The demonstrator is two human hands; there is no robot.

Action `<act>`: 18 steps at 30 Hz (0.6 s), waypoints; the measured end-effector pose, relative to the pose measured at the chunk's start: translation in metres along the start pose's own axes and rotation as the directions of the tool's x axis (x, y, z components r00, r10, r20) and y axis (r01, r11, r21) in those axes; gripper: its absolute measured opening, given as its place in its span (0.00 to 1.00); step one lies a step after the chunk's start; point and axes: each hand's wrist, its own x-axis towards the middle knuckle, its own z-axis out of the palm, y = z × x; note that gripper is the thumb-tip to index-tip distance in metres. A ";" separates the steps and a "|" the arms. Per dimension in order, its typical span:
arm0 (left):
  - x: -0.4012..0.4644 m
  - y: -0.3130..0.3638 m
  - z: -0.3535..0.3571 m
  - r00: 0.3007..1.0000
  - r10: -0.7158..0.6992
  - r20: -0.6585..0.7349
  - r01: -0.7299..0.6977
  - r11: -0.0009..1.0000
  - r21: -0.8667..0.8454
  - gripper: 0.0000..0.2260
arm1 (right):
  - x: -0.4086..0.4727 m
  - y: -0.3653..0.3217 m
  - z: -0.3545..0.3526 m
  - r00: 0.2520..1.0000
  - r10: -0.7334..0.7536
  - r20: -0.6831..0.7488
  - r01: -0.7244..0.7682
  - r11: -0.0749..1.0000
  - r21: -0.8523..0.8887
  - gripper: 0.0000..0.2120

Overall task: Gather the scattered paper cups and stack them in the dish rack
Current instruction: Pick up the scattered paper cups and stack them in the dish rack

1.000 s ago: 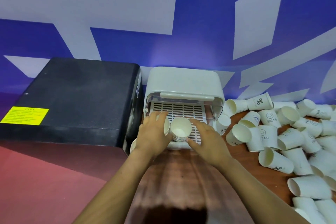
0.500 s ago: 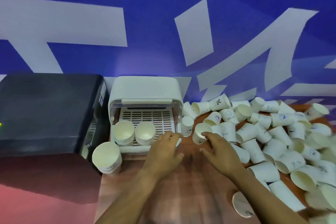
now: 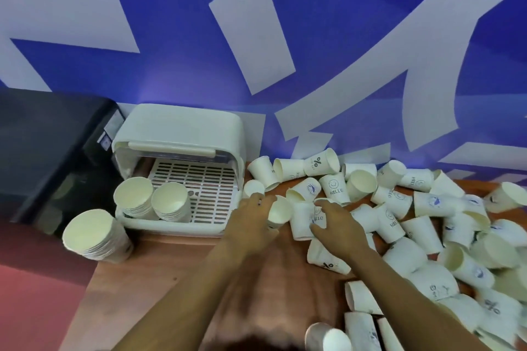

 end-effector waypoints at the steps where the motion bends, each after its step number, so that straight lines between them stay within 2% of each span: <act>1: 0.005 0.002 0.006 1.000 -0.019 0.013 0.019 1.000 0.009 0.31 | 0.006 0.004 0.001 1.000 0.004 0.008 -0.004 1.000 0.007 0.26; 6: 0.026 0.006 0.029 0.993 -0.078 0.086 0.073 0.996 0.057 0.33 | 0.035 0.008 0.009 0.997 -0.008 0.072 0.005 1.000 0.031 0.27; 10: 0.036 0.003 0.040 0.989 -0.103 0.110 0.098 0.994 0.049 0.34 | 0.050 0.012 0.024 0.981 -0.015 0.191 0.024 0.999 -0.041 0.29; 18: 0.056 0.002 0.050 0.990 -0.108 0.090 0.101 0.992 0.072 0.36 | 0.065 0.009 0.040 0.985 -0.019 0.171 0.043 0.990 -0.138 0.36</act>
